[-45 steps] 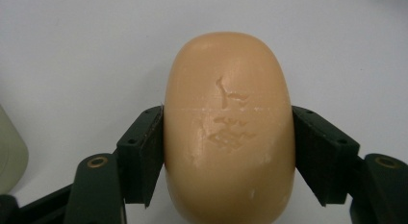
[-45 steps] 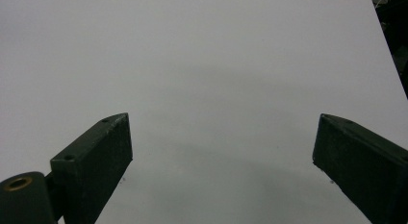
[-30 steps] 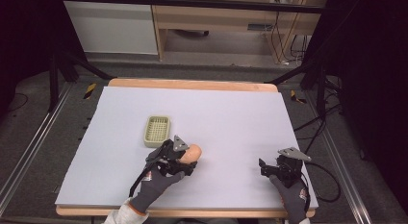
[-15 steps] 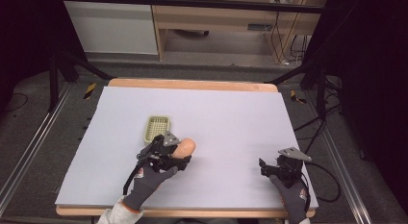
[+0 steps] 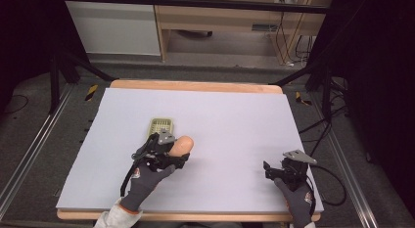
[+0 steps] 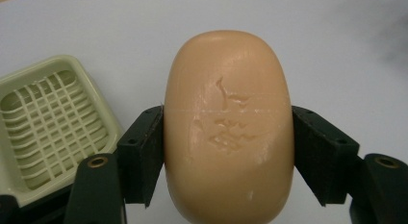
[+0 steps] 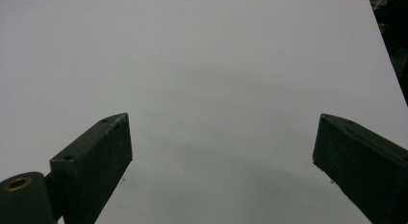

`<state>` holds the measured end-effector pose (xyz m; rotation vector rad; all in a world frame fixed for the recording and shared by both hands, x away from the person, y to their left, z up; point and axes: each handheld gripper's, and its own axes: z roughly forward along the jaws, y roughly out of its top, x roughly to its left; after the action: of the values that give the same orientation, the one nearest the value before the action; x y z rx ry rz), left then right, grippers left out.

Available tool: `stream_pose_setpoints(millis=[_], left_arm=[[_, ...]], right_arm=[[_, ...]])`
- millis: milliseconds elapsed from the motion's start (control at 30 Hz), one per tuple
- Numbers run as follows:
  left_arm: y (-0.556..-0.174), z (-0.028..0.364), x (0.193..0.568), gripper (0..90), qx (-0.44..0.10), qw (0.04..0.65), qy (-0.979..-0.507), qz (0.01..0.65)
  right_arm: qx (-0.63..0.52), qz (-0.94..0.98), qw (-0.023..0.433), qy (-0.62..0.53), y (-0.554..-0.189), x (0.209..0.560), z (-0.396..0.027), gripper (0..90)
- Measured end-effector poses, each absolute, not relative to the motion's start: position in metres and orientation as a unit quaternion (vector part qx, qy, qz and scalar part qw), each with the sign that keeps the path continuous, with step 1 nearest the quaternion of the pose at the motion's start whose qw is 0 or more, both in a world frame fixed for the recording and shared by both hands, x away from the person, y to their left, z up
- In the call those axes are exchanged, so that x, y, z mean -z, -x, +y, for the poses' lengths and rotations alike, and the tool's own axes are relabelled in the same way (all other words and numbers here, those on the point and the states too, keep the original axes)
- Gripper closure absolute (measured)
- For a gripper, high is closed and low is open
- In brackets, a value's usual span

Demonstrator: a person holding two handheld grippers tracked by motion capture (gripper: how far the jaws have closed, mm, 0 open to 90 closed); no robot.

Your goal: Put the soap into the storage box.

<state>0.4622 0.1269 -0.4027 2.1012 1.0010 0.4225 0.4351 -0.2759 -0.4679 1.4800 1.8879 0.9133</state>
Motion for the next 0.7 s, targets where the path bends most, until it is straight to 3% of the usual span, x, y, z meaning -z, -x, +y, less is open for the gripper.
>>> stream_pose_setpoints(millis=[700], left_arm=[[-0.472, 0.147, 0.395, 31.9, -0.180, 0.389, -0.802, 0.416]], right_arm=[[-0.341, 0.705, 0.285, -0.552, -0.435, 0.468, -0.275, 6.9]])
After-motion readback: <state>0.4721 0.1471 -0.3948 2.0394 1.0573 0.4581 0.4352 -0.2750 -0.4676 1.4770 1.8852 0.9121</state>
